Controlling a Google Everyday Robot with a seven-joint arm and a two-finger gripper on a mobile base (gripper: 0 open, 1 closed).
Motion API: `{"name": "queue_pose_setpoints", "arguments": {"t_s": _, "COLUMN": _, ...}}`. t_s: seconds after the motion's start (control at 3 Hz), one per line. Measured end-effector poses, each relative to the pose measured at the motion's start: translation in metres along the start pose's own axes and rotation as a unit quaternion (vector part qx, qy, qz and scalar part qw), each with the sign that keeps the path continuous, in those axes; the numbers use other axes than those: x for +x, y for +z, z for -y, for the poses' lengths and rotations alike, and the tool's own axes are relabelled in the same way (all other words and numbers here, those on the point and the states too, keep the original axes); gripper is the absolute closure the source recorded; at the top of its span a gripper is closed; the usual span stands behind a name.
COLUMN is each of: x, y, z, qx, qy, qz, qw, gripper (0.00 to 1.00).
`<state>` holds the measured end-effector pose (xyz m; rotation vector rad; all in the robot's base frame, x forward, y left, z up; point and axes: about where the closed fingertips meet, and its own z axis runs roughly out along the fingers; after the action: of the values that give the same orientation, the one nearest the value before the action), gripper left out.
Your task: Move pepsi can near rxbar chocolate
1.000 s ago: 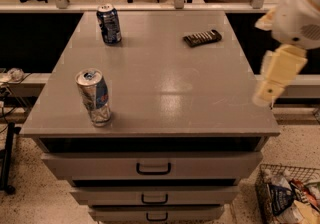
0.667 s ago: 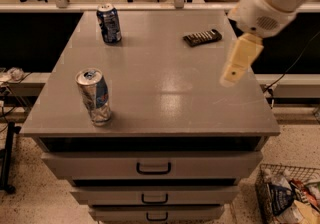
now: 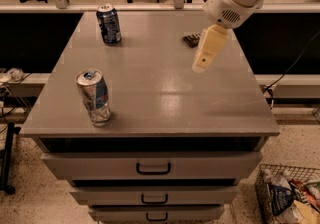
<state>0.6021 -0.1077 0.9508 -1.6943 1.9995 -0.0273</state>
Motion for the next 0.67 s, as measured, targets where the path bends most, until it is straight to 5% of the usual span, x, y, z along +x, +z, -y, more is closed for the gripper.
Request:
{"name": "queue_pose_setpoints", "arguments": {"t_s": 0.33, "x": -0.006, "y": 0.006, "z": 0.003, "qx": 0.009, "qy": 0.002, "qz": 0.018, "qw": 0.9998, "gripper": 0.00}}
{"name": "queue_pose_setpoints", "arguments": {"t_s": 0.67, "x": -0.030, "y": 0.034, "z": 0.027, "qx": 0.026, "qy": 0.023, "qz": 0.077, "qw": 0.9965, "gripper": 0.00}}
